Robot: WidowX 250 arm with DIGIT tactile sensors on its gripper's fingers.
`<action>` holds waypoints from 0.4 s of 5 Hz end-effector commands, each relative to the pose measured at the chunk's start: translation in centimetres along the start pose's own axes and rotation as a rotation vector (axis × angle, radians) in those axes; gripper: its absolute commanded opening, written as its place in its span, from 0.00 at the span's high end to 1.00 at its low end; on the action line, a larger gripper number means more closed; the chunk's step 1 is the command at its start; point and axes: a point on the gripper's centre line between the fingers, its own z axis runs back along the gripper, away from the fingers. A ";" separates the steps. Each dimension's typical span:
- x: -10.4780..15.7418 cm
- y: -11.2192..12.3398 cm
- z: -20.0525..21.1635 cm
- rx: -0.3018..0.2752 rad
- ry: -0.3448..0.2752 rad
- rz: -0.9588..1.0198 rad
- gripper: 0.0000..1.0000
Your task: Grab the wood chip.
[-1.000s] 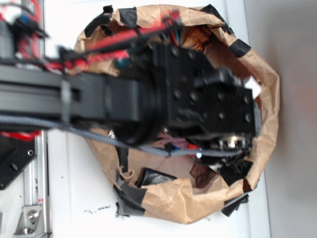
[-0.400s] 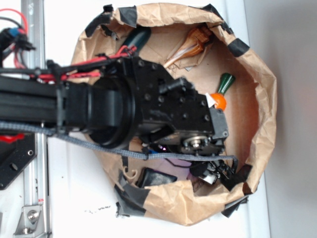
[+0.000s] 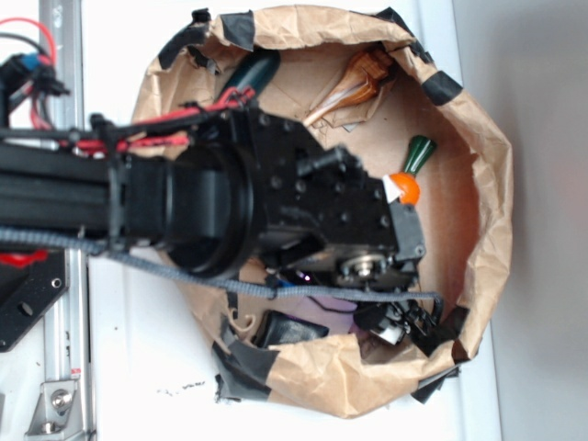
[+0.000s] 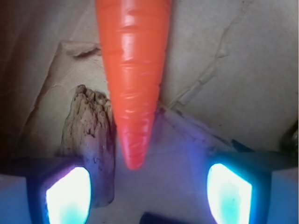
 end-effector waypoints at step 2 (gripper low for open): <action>-1.9 -1.5 1.0 -0.111 -0.104 -0.056 0.00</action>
